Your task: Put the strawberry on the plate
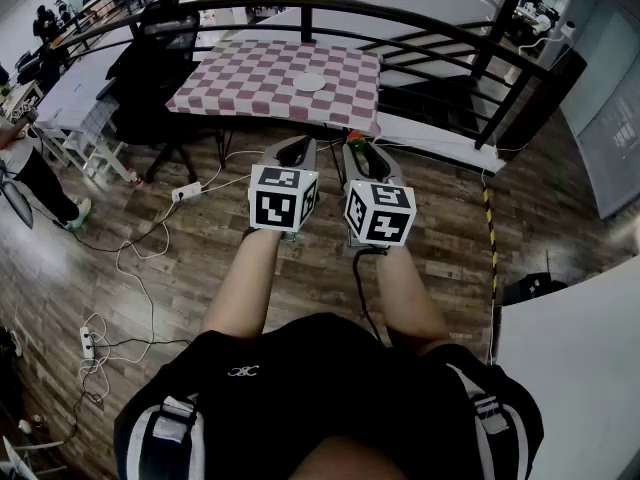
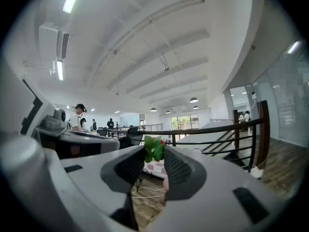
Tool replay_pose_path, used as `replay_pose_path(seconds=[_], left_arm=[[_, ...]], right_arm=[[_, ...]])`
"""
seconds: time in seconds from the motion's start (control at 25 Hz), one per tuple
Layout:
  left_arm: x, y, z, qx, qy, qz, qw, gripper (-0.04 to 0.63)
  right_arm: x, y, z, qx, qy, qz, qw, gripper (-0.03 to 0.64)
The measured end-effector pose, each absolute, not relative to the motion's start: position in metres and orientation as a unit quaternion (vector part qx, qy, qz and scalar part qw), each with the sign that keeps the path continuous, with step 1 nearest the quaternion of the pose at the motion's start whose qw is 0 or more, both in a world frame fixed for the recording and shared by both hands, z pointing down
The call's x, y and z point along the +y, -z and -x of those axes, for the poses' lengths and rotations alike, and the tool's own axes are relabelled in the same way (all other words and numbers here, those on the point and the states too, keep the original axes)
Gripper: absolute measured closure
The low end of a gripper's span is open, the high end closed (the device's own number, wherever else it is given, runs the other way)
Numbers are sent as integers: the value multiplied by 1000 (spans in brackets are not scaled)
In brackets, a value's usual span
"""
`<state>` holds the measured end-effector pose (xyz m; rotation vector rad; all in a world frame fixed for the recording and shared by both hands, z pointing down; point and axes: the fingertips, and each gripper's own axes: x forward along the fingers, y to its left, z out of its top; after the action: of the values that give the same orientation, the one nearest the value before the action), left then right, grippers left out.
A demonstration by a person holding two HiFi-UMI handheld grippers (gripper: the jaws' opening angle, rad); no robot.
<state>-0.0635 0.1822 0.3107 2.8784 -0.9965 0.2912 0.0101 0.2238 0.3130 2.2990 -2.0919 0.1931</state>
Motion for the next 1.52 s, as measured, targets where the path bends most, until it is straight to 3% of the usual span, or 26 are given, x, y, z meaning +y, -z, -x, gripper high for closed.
replay_pose_path(seconds=[1.08, 1.52], left_arm=[[140, -341, 117, -286, -90, -951, 77, 603], [76, -353, 88, -315, -100, -940, 79, 603]], right_arm=[[186, -336, 40, -650, -80, -755, -29, 482], [121, -339, 11, -683, -83, -725, -45, 482]])
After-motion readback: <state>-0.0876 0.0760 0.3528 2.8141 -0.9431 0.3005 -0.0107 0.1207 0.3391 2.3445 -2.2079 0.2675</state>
